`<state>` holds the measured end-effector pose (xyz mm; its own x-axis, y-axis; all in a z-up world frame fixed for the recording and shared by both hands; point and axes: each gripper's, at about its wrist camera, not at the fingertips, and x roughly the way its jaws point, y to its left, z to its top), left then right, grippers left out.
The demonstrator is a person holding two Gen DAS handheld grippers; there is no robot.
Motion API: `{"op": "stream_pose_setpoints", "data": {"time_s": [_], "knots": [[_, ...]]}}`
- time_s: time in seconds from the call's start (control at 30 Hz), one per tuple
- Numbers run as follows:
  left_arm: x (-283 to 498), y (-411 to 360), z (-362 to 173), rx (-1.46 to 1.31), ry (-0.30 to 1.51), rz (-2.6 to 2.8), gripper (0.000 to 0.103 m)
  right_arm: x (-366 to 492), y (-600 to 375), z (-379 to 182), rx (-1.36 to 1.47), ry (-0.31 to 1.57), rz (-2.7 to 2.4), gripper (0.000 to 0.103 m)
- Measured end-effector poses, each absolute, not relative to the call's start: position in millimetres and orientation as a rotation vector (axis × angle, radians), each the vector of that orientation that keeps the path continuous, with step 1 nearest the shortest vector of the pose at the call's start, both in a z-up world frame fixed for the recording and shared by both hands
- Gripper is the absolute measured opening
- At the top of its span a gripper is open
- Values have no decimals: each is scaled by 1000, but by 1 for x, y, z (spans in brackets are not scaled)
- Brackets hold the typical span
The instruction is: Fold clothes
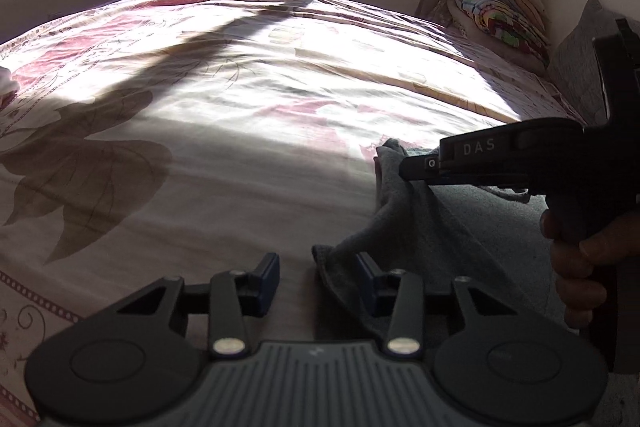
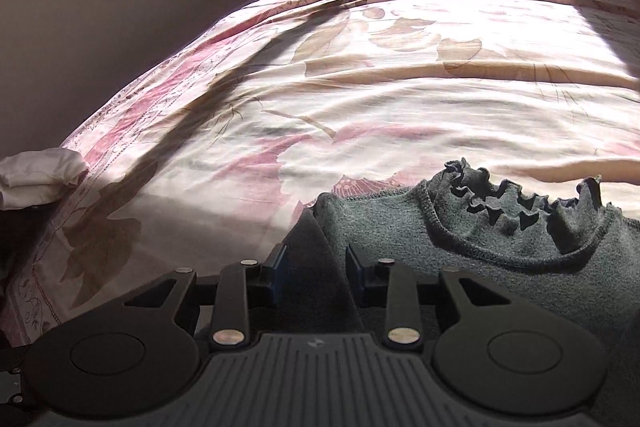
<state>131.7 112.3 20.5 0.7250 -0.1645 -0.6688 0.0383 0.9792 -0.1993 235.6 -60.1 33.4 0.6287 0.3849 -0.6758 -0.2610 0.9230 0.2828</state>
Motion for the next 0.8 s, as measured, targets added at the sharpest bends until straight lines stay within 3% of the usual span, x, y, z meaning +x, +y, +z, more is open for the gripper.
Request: {"op": "stream_pose_setpoints", "data": {"time_s": [0.2,0.5,0.8], "knots": [[131,112,22,-166,745,-101,42,240,-24,22,-25,769,332,26],[133,124,28,-210,741,-57,42,199,-46,44,73,756,409,26],[133,127,27,-213,757,-34,41,190,-9,23,-40,775,465,21]]}}
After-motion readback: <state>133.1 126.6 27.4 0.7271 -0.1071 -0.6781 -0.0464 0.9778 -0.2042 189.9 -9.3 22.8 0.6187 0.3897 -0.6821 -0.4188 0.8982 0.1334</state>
